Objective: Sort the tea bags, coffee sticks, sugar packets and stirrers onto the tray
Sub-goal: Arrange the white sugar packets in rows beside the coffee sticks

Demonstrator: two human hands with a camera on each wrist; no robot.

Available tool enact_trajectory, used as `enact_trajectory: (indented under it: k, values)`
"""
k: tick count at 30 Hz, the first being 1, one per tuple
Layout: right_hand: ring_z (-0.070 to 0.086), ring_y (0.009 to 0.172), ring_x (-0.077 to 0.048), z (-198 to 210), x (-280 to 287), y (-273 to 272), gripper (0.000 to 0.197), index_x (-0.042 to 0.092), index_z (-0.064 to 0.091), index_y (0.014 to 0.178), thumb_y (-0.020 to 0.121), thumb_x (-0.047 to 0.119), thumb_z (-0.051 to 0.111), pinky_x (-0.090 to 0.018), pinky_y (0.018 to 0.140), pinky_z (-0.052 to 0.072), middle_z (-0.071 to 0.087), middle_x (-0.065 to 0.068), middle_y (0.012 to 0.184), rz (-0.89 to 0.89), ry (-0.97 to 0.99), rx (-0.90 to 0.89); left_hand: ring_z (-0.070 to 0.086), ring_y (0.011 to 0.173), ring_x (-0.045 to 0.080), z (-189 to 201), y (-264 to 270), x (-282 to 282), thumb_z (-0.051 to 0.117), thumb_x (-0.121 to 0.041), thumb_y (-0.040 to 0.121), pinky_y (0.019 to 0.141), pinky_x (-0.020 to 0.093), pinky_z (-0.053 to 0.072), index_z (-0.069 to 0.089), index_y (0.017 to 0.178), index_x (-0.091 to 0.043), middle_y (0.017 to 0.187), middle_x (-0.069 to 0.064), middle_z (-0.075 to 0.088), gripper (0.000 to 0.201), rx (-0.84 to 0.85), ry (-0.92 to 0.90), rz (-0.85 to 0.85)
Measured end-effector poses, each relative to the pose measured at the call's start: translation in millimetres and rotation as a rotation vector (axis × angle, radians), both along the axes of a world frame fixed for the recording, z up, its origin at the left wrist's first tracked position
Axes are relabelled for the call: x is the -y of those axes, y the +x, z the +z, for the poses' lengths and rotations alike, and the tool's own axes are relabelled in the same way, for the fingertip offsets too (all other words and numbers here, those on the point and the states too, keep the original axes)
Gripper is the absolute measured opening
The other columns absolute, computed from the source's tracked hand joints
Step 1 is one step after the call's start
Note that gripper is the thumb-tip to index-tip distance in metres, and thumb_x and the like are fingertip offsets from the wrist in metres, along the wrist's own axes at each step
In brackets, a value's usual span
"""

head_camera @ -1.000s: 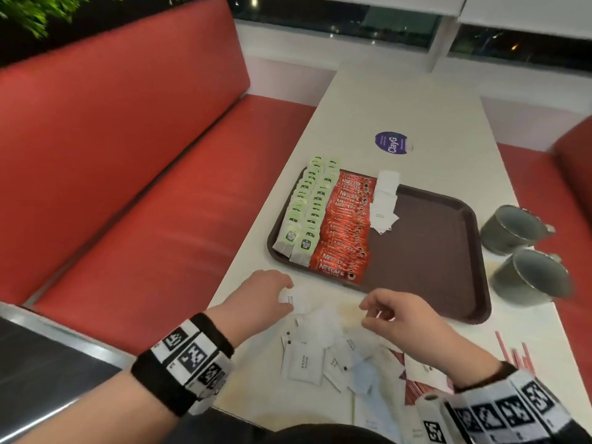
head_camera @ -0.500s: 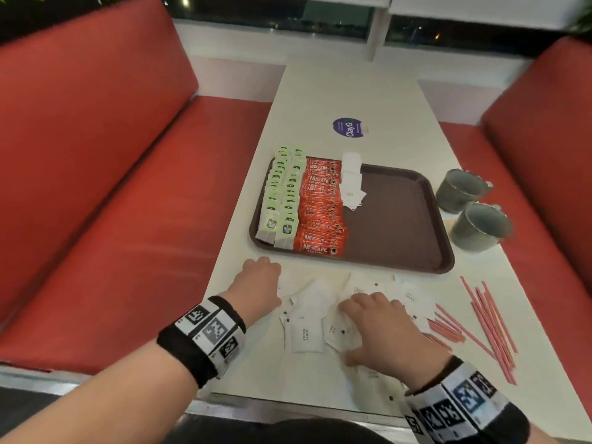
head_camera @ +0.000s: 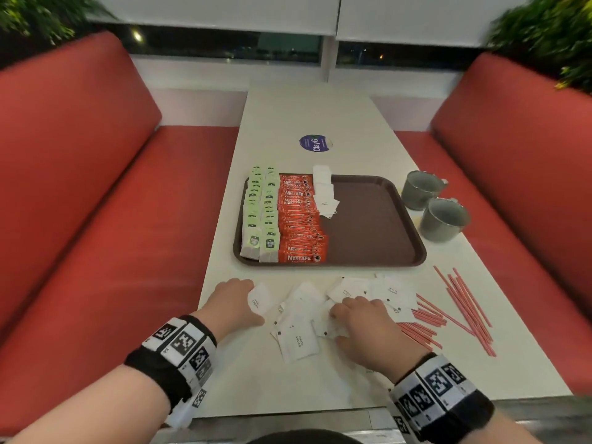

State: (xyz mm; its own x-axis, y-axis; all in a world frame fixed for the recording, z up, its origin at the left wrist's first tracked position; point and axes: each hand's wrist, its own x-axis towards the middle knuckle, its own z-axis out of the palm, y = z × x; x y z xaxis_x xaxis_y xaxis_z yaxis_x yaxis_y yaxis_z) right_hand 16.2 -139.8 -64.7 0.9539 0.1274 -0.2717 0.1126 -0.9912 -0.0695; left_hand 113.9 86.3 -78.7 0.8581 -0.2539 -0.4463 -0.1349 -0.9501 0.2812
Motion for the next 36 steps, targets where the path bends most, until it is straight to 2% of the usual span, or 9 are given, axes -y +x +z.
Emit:
enact_trajectory:
  k: [2, 5, 7, 13, 17, 19, 24, 31, 36]
  values:
    - [0.040, 0.117, -0.019, 1.3, -3.0, 1.3, 0.048, 0.027, 0.045, 0.130, 0.086, 0.046, 0.054, -0.035, 0.097, 0.029, 0.046, 0.006, 0.125, -0.010, 0.025, 0.031, 0.048, 0.118, 0.024, -0.6, -1.9, -5.4, 0.071, -0.039, 0.077, 0.088, 0.029, 0.043, 0.051, 0.123, -0.018, 0.121, 0.005, 0.053, 0.055, -0.011, -0.045, 0.024]
    - [0.040, 0.120, -0.021, 1.6, -10.9, 5.9, 0.052, 0.025, 0.045, 0.132, 0.087, 0.051, 0.051, -0.039, 0.102, 0.027, 0.048, 0.004, 0.128, -0.008, -0.016, 0.025, 0.055, 0.086, 0.018, 3.4, -3.2, -13.2, 0.069, -0.033, 0.080, 0.062, 0.023, 0.038, 0.055, 0.084, -0.020, 0.092, 0.000, 0.057, 0.019, -0.014, -0.177, 0.073]
    - [0.045, 0.114, -0.023, 1.6, -16.4, 8.3, 0.041, 0.020, 0.050, 0.124, 0.090, 0.043, 0.047, -0.039, 0.099, 0.028, 0.054, 0.000, 0.120, 0.002, -0.068, 0.023, 0.051, 0.067, 0.012, 6.0, -3.3, -17.5, 0.067, -0.025, 0.082, 0.051, 0.021, 0.033, 0.046, 0.071, -0.020, 0.077, -0.003, 0.055, 0.025, -0.039, -0.254, 0.093]
    - [0.053, 0.097, -0.023, 7.4, -15.5, 9.4, 0.026, 0.019, 0.061, 0.100, 0.096, 0.028, 0.037, -0.036, 0.091, 0.034, 0.063, 0.001, 0.098, -0.030, -0.042, 0.110, 0.069, 0.079, 0.023, 17.5, -5.8, -19.4, 0.045, 0.000, 0.095, 0.077, 0.036, 0.056, 0.049, 0.113, -0.013, 0.102, 0.015, 0.065, 0.023, -0.468, -0.870, 0.421]
    - [0.057, 0.072, -0.022, 7.9, -3.7, 11.9, 0.014, 0.023, 0.076, 0.085, 0.080, 0.016, 0.065, -0.031, 0.062, 0.038, 0.060, 0.004, 0.079, -0.053, 0.203, 0.516, 0.069, 0.087, 0.032, 25.6, -3.1, -14.3, 0.037, 0.010, 0.094, 0.078, 0.042, 0.056, 0.049, 0.123, -0.015, 0.107, 0.019, 0.060, 0.040, -0.728, -1.120, 0.530]
    - [0.052, 0.061, -0.020, 10.7, -6.7, 13.9, 0.020, 0.019, 0.077, 0.085, 0.081, 0.017, 0.058, -0.029, 0.051, 0.039, 0.052, 0.002, 0.070, 0.048, 0.349, 0.723, 0.068, 0.091, 0.037, 30.7, -2.6, -7.3, 0.036, 0.012, 0.091, 0.080, 0.047, 0.055, 0.050, 0.125, -0.011, 0.107, 0.020, 0.059, 0.044, -0.791, -1.172, 0.543]
    - [0.046, 0.069, -0.016, 13.3, -25.3, 24.4, 0.024, 0.018, 0.065, 0.101, 0.083, 0.008, 0.053, -0.027, 0.055, 0.039, 0.049, 0.000, 0.080, 0.280, 0.538, 0.897, 0.067, 0.089, 0.034, 47.7, -8.9, 15.5, 0.042, -0.039, 0.098, 0.082, 0.044, 0.055, 0.060, 0.119, -0.008, 0.102, 0.018, 0.068, 0.041, -1.004, -1.223, 0.498]
    - [0.056, 0.082, -0.015, -3.4, -38.0, 16.9, 0.030, 0.013, 0.067, 0.103, 0.080, 0.006, 0.050, -0.024, 0.066, 0.050, 0.059, -0.001, 0.093, 0.357, 0.597, 0.639, 0.069, 0.081, 0.026, 41.3, -15.9, 14.6, 0.053, -0.009, 0.092, 0.071, 0.037, 0.059, 0.061, 0.107, 0.000, 0.090, 0.015, 0.070, 0.019, -0.942, -1.211, 0.470]
    - [0.058, 0.098, -0.017, -4.2, -34.4, 4.7, 0.026, 0.018, 0.067, 0.110, 0.088, 0.017, 0.053, -0.029, 0.084, 0.050, 0.062, 0.002, 0.102, 0.011, 0.405, 0.296, 0.070, 0.079, 0.031, 32.2, -14.0, -7.4, 0.046, -0.003, 0.096, 0.072, 0.039, 0.059, 0.059, 0.114, -0.001, 0.090, 0.019, 0.071, 0.022, -0.813, -1.231, 0.618]
